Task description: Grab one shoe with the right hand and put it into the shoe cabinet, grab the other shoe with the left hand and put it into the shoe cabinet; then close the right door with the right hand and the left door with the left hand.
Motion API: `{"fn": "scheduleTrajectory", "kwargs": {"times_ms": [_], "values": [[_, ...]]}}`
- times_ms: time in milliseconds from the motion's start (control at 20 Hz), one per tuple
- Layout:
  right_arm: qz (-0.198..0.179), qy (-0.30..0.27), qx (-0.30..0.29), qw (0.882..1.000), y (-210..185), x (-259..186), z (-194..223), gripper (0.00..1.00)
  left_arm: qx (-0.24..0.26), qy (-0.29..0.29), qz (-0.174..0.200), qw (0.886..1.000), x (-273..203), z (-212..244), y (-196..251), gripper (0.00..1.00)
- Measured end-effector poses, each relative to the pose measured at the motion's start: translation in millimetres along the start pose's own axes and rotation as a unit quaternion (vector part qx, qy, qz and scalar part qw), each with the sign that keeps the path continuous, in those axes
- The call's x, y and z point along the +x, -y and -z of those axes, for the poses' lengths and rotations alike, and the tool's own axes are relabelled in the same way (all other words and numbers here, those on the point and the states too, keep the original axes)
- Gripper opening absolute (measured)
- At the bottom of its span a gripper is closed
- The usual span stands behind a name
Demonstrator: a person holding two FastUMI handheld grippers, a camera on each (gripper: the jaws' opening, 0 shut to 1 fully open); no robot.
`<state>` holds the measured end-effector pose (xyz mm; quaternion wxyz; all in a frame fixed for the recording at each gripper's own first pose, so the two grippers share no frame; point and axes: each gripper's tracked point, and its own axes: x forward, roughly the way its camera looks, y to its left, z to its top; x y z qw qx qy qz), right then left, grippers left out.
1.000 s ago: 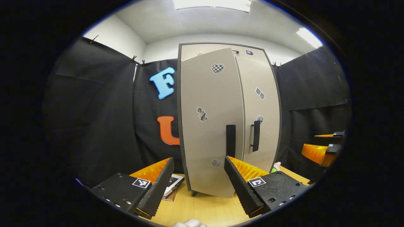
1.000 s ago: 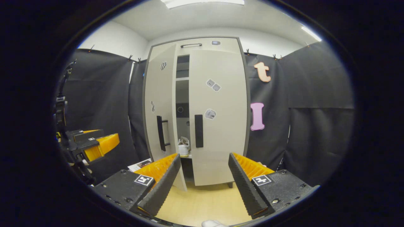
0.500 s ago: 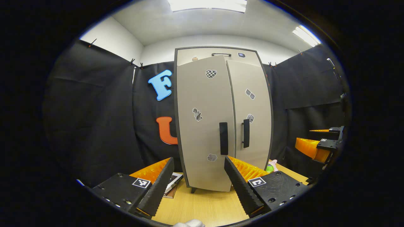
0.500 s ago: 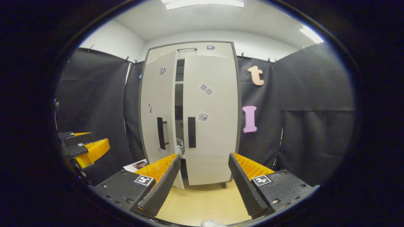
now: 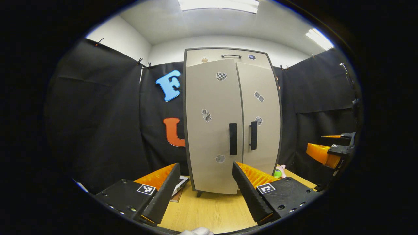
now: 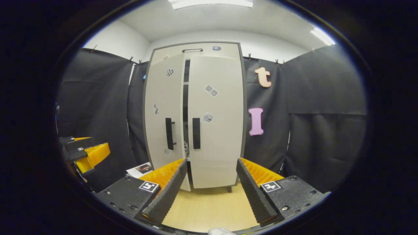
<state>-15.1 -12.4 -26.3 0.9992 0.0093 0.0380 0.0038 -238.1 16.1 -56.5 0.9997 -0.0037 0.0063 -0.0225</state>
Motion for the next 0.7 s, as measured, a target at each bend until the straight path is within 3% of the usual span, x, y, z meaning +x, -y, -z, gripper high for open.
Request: {"fn": "scheduleTrajectory", "kwargs": {"times_ms": [700], "values": [[0.001,0.009,-0.007,1.0,-6,-5,-6,0.98,0.008,0.004,-0.011,1.0,4,-5,-16,0.96]]}}
